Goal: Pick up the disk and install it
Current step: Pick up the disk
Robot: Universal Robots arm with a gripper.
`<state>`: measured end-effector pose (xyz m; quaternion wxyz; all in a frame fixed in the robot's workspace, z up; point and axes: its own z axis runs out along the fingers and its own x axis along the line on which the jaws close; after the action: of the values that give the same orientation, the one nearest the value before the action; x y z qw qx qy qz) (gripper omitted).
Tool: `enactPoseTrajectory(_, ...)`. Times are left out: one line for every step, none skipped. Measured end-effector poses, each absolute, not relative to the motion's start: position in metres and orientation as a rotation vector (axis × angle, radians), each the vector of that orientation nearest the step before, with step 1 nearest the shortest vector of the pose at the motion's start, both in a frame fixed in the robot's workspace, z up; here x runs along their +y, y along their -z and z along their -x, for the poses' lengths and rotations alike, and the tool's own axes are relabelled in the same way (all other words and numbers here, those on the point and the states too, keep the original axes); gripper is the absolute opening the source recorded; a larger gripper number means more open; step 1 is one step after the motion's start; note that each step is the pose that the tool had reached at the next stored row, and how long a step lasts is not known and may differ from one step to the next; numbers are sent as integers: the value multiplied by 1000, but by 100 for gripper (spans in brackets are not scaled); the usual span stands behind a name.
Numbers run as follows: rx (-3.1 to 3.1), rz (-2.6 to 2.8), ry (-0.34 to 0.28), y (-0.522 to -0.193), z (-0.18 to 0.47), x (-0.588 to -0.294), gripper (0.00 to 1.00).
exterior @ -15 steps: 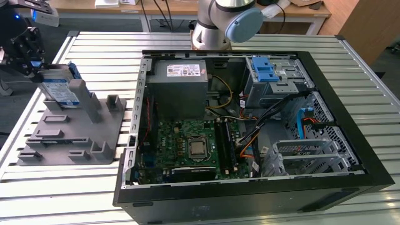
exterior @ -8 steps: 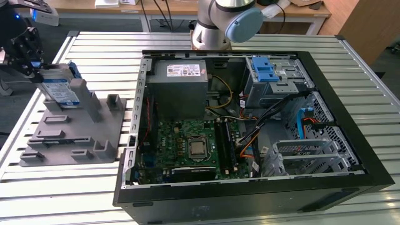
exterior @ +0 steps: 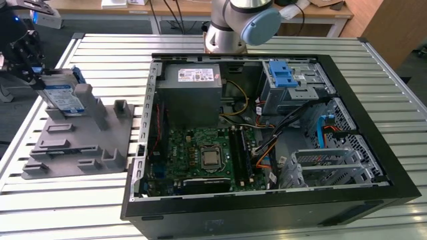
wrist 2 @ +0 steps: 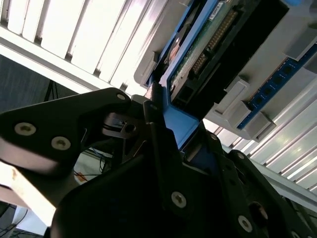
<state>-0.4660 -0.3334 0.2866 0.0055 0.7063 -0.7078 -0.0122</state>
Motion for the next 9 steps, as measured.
enactPoseTrajectory(-2235,-2192,38,-286,466,-333,37)
enactPoseTrajectory(-2247,-2179,38,-286,466,-333,37)
enactPoseTrajectory(-2253,-2174,38,-286,466,-333,37)
enactPoseTrajectory(-2253,-2174,38,-286,466,-333,37)
enactPoseTrajectory(-2253,-2174,38,-286,466,-333,37)
enactPoseTrajectory(-2253,-2174,38,-286,466,-333,37)
enactPoseTrajectory(-2253,-2174,38,-286,466,-333,37)
enactPoseTrajectory(-2253,-2174,38,-286,466,-333,37)
enactPoseTrajectory(-2250,-2177,38,-286,466,-333,37)
